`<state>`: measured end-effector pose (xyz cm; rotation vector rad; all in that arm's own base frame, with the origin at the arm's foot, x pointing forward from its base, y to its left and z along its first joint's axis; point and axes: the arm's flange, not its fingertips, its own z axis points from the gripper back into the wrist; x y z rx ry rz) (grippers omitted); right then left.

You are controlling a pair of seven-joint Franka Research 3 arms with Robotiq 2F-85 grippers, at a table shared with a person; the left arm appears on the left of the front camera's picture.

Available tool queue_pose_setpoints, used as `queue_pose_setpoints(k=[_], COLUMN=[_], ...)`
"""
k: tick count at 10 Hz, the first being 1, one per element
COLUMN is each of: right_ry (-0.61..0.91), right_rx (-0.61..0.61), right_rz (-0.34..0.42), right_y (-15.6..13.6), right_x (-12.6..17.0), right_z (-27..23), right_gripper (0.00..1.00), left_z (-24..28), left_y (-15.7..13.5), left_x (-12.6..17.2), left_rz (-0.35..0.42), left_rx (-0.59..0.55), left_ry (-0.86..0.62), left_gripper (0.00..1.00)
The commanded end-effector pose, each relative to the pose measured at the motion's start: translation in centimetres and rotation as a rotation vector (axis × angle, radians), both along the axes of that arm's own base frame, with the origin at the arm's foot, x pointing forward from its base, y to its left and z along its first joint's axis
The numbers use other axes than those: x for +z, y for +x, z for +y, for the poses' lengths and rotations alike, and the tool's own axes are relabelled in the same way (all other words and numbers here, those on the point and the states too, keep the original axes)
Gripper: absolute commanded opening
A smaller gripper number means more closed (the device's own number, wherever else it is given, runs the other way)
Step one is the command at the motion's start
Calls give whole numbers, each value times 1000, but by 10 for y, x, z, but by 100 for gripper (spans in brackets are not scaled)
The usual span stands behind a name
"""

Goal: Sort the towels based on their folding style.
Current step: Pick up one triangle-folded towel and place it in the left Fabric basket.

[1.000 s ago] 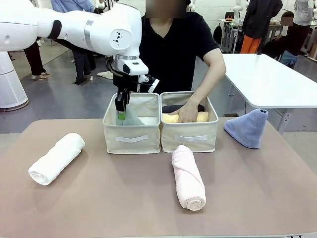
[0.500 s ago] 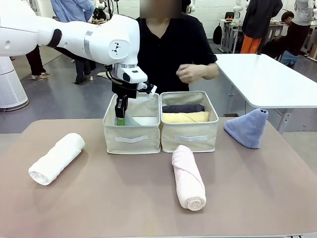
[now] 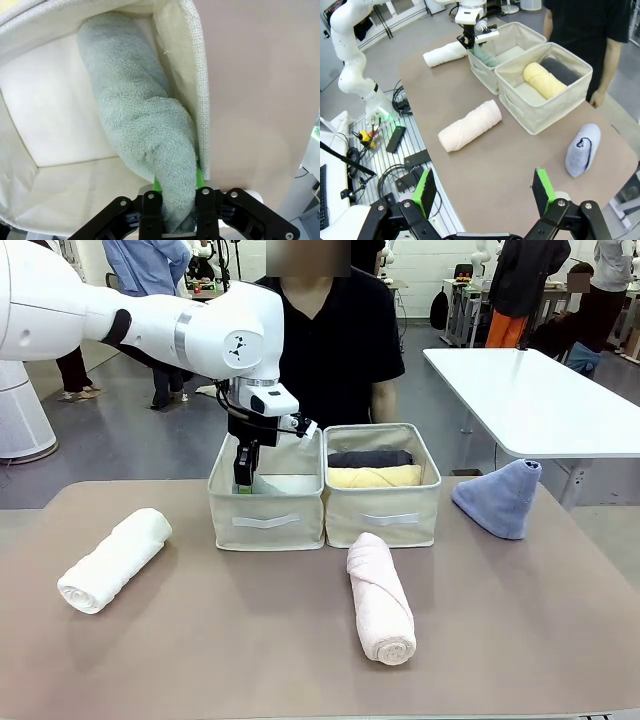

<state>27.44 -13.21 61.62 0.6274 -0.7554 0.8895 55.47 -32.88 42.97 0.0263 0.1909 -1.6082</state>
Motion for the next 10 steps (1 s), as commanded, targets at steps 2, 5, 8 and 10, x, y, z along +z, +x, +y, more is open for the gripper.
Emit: queue_pose_setpoints(k=[2,5,8,10], right_ry=[12,12,12,12], right_rx=[11,11,11,11], right_rz=[-10,-10,-10,-10], right_y=[0,0,0,0], right_x=[-1,-1,-1,-1], right_z=[1,1,1,1], right_gripper=[100,100,100,100], left_z=[1,3,5,6], left_y=[-4,-3,-1,0], left_x=[-6,-3,1,4], left_rz=[8,2,-7,-11], left_rx=[2,9,18,21], left_ry=[-23,-28,-36,-41], left_gripper=[100,100,100,100])
